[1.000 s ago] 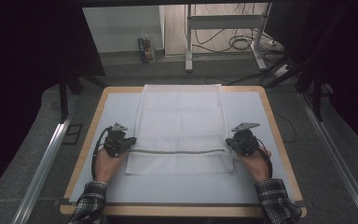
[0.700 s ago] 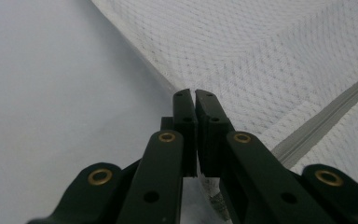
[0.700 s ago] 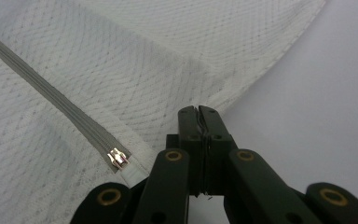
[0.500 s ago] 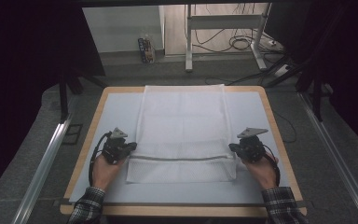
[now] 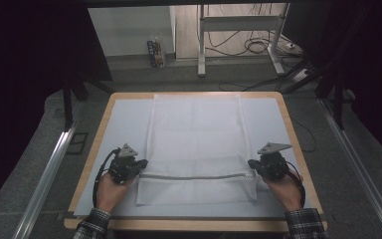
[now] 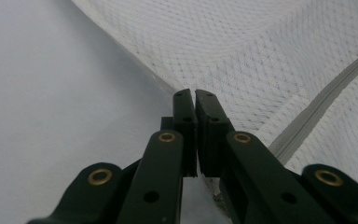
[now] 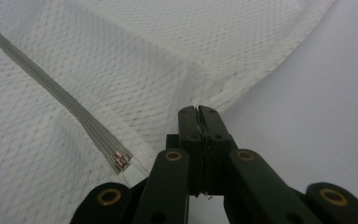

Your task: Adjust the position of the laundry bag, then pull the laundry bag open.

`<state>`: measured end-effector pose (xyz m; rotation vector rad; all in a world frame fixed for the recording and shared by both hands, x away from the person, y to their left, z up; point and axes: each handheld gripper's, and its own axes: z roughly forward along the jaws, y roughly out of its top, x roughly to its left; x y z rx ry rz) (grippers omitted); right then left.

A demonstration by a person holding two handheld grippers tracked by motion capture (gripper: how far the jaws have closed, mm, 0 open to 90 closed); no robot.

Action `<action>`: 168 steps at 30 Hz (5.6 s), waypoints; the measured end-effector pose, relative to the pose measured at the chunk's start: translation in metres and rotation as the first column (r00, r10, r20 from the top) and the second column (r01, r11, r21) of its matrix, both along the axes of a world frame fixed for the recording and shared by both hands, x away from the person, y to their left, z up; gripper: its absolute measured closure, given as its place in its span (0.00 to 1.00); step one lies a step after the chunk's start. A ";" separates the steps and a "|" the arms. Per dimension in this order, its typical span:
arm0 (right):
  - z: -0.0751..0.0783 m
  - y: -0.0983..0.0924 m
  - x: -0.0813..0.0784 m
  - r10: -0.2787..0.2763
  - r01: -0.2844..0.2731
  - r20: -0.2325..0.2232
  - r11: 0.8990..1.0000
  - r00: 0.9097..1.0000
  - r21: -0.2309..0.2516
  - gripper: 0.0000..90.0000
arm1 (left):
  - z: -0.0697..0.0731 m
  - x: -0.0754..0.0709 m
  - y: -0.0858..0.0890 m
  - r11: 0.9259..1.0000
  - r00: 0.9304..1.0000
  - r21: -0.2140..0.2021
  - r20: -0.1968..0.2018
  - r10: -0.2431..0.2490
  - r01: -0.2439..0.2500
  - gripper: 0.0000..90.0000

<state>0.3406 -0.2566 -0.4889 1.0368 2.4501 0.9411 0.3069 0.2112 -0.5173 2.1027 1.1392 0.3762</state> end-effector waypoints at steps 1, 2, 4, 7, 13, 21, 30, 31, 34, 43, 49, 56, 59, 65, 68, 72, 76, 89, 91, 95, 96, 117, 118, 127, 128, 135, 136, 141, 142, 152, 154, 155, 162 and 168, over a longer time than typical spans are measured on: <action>0.000 -0.001 -0.005 0.004 -0.004 -0.003 1.000 1.000 0.001 0.98 | 0.000 -0.002 0.000 1.000 1.000 -0.001 0.000 -0.002 0.002 0.98; 0.000 -0.001 -0.005 0.004 -0.004 -0.003 1.000 1.000 0.001 0.98 | 0.000 -0.003 0.000 1.000 1.000 -0.002 0.000 -0.003 0.003 0.98; 0.000 -0.003 -0.011 0.012 -0.012 -0.006 1.000 1.000 -0.009 0.98 | 0.000 -0.008 0.000 1.000 1.000 -0.007 -0.005 -0.009 0.009 0.98; 0.000 -0.003 -0.015 0.015 -0.016 -0.004 1.000 1.000 -0.010 0.98 | 0.000 -0.012 -0.001 1.000 1.000 -0.005 -0.010 -0.013 0.013 0.98; -0.001 -0.005 -0.024 0.030 -0.030 -0.011 0.999 0.999 -0.024 0.98 | -0.001 -0.019 -0.001 1.000 0.999 -0.003 -0.022 -0.025 0.025 0.97; -0.003 -0.006 -0.035 0.035 -0.036 -0.022 0.999 0.999 -0.029 0.98 | -0.003 -0.028 -0.002 0.999 0.998 0.003 -0.040 -0.040 0.040 0.97; -0.005 -0.008 -0.040 0.041 -0.043 -0.040 0.999 0.998 -0.033 0.97 | -0.005 -0.032 -0.002 0.999 0.997 0.008 -0.061 -0.045 0.046 0.97; -0.006 -0.008 -0.040 0.041 -0.042 -0.051 0.999 0.998 -0.033 0.97 | -0.006 -0.032 -0.002 0.999 0.997 0.012 -0.068 -0.045 0.046 0.96; -0.008 -0.008 -0.039 0.046 -0.049 -0.057 0.998 0.997 -0.040 0.97 | -0.008 -0.030 -0.002 0.999 0.995 0.017 -0.083 -0.047 0.049 0.96; -0.007 -0.008 -0.039 0.049 -0.050 -0.033 0.998 0.998 -0.038 0.81 | -0.008 -0.030 -0.003 0.999 0.998 0.035 -0.056 -0.034 0.036 0.72; -0.008 -0.006 -0.038 0.040 -0.040 -0.008 0.998 0.999 -0.045 0.60 | -0.010 -0.029 -0.004 0.999 0.999 0.036 -0.029 -0.018 0.019 0.50; -0.011 -0.008 -0.033 0.023 -0.023 0.012 1.000 1.000 -0.016 0.32 | -0.011 -0.027 -0.005 0.999 0.999 0.009 -0.034 -0.039 0.039 0.17; -0.014 -0.009 -0.030 0.029 -0.029 0.017 1.000 0.999 -0.012 0.23 | -0.012 -0.027 -0.006 0.999 0.999 0.027 -0.035 -0.039 0.040 0.12; -0.017 -0.009 -0.028 0.026 -0.025 0.024 0.999 0.999 -0.019 0.19 | -0.015 -0.026 -0.006 0.998 0.998 0.027 -0.050 -0.048 0.049 0.07; -0.017 -0.008 -0.028 0.027 -0.027 0.024 0.999 0.999 -0.019 0.18 | -0.015 -0.026 -0.005 0.999 0.998 0.018 -0.048 -0.043 0.044 0.07; -0.017 -0.009 -0.028 0.029 -0.029 0.030 0.999 0.999 -0.013 0.15 | -0.015 -0.026 -0.005 0.999 0.998 0.019 -0.042 -0.046 0.047 0.08; -0.017 -0.008 -0.028 0.032 -0.032 0.033 0.999 0.999 0.001 0.10 | -0.016 -0.025 -0.004 0.999 0.998 0.021 -0.040 -0.046 0.047 0.08; -0.013 -0.011 -0.035 0.036 -0.036 -0.002 0.999 0.999 0.037 0.00 | -0.017 -0.025 -0.004 0.997 0.997 0.038 -0.043 -0.067 0.069 0.08; -0.012 -0.013 -0.039 0.032 -0.031 -0.006 0.999 0.999 0.041 0.00 | -0.018 -0.025 -0.005 0.996 0.996 0.040 -0.047 -0.072 0.074 0.08; -0.011 -0.018 -0.049 0.041 -0.041 -0.014 0.998 0.999 0.043 0.00 | -0.018 -0.026 -0.007 0.996 0.996 0.045 -0.043 -0.078 0.080 0.07; -0.012 -0.018 -0.051 0.047 -0.047 -0.017 0.998 0.999 0.037 0.00 | -0.018 -0.026 -0.007 0.996 0.996 0.044 -0.042 -0.080 0.082 0.07; -0.025 -0.013 -0.069 0.101 -0.111 -0.094 0.988 0.990 -0.105 0.32 | -0.017 -0.026 -0.005 0.997 0.997 0.029 -0.030 -0.078 0.078 0.07; -0.025 -0.013 -0.070 0.104 -0.113 -0.088 0.988 0.991 -0.107 0.36 | -0.017 -0.026 -0.006 0.996 0.996 0.029 -0.030 -0.078 0.079 0.07; -0.022 -0.011 -0.083 0.058 -0.070 -0.105 0.992 0.993 -0.108 0.45 | -0.017 -0.026 -0.006 0.996 0.996 0.031 -0.030 -0.079 0.080 0.07; -0.022 -0.011 -0.085 0.048 -0.059 -0.106 0.992 0.993 -0.110 0.47 | -0.017 -0.026 -0.006 0.996 0.996 0.032 -0.031 -0.080 0.081 0.07; -0.020 -0.006 -0.093 0.008 -0.021 -0.111 0.993 0.994 -0.116 0.71 | -0.017 -0.026 -0.007 0.995 0.996 0.040 -0.030 -0.085 0.087 0.07; -0.020 -0.005 -0.094 0.010 -0.023 -0.110 0.993 0.994 -0.118 0.74 | -0.017 -0.026 -0.008 0.995 0.996 0.040 -0.030 -0.086 0.087 0.07; -0.021 -0.005 -0.094 -0.003 -0.009 -0.110 0.994 0.994 -0.108 0.86 | -0.016 -0.027 -0.009 0.995 0.995 0.037 -0.029 -0.091 0.093 0.07; -0.021 -0.004 -0.095 -0.001 -0.011 -0.110 0.994 0.994 -0.105 0.90 | -0.016 -0.027 -0.010 0.995 0.995 0.036 -0.028 -0.092 0.093 0.07; -0.014 -0.007 -0.097 0.052 -0.054 -0.033 0.997 0.998 -0.055 0.96 | -0.009 -0.026 -0.015 0.995 0.995 -0.017 -0.019 -0.098 0.098 0.07; -0.012 -0.006 -0.099 0.065 -0.066 -0.008 0.996 0.998 -0.061 0.96 | -0.007 -0.025 -0.022 0.994 0.993 -0.022 -0.023 -0.112 0.111 0.07; -0.012 -0.006 -0.099 0.075 -0.075 0.000 0.995 0.997 -0.068 0.96 | -0.006 -0.024 -0.025 0.992 0.992 -0.027 -0.025 -0.120 0.120 0.07; -0.010 -0.003 -0.100 0.092 -0.089 0.025 0.993 0.995 -0.078 0.96 | 0.005 -0.018 -0.059 0.974 0.976 -0.077 -0.020 -0.215 0.213 0.07; -0.010 -0.003 -0.097 0.105 -0.104 0.015 0.993 0.994 -0.062 0.96 | 0.015 -0.012 -0.091 0.951 0.956 -0.112 -0.010 -0.292 0.289 0.07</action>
